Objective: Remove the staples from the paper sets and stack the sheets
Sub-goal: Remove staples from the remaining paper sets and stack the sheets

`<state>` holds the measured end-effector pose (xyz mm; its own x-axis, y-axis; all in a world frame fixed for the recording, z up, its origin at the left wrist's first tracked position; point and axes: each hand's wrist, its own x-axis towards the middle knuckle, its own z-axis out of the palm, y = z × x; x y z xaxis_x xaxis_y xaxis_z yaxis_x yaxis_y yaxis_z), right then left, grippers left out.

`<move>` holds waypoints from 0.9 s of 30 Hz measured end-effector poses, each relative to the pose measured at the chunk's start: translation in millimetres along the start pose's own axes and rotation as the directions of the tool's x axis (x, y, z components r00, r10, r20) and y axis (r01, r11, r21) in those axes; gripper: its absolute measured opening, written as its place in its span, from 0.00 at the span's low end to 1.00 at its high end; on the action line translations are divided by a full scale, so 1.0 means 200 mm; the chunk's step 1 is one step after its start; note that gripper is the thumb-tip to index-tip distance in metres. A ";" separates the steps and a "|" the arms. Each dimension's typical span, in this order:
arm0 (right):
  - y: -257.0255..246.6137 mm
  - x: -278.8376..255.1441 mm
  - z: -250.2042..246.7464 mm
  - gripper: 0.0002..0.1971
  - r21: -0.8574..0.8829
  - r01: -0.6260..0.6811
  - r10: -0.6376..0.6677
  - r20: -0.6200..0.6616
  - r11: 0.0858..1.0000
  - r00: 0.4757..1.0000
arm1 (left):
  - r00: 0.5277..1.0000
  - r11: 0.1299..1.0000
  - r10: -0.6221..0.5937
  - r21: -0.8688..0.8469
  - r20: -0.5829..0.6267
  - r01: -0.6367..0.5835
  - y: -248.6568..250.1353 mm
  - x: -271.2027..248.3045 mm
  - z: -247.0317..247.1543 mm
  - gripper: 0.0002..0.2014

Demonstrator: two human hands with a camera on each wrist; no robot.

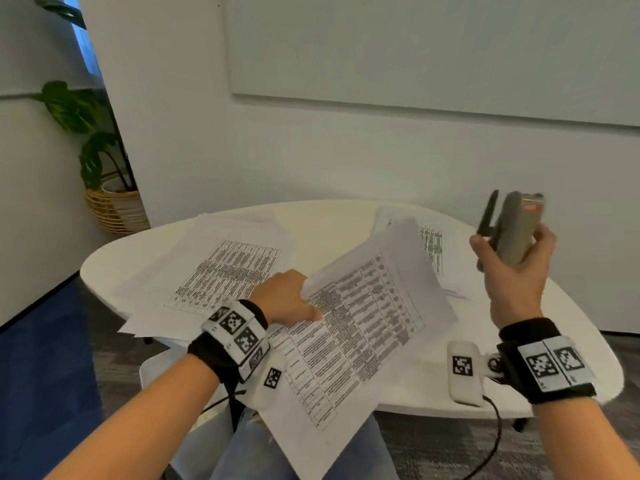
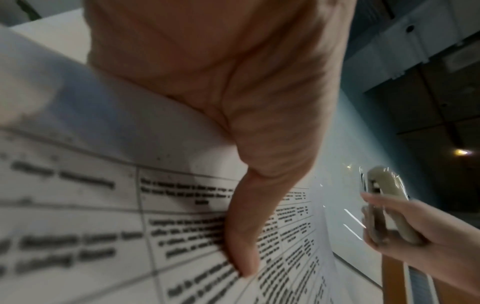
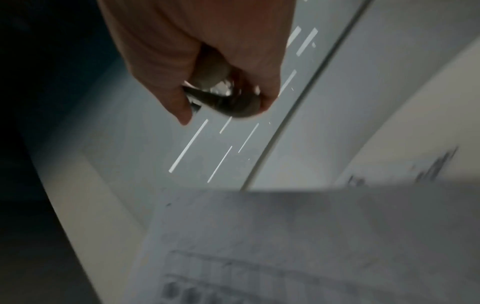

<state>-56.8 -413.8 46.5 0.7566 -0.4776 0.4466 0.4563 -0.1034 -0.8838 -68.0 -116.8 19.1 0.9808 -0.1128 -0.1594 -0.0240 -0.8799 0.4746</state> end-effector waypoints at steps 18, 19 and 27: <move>-0.04 -0.07 0.27 0.06 0.245 -0.078 0.113 -0.130 0.966 0.985 | 0.996 0.992 0.069 0.098 0.058 -0.075 0.12 -0.07 0.04 0.17; -0.05 -0.07 0.28 0.06 0.245 -0.071 0.110 -0.147 0.967 0.983 | 0.996 0.993 0.066 0.098 0.057 -0.072 0.12 -0.07 0.04 0.17; -0.02 -0.06 0.31 0.06 0.217 -0.082 0.120 -0.172 0.973 0.978 | 0.995 0.994 0.086 0.060 0.056 -0.090 0.10 -0.05 0.05 0.17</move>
<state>-39.4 -352.5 53.9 0.7139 -0.6297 0.3062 0.4837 0.1274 -0.8659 -81.2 -137.7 21.1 0.9626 -0.2141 -0.1662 -0.1236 -0.8924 0.4340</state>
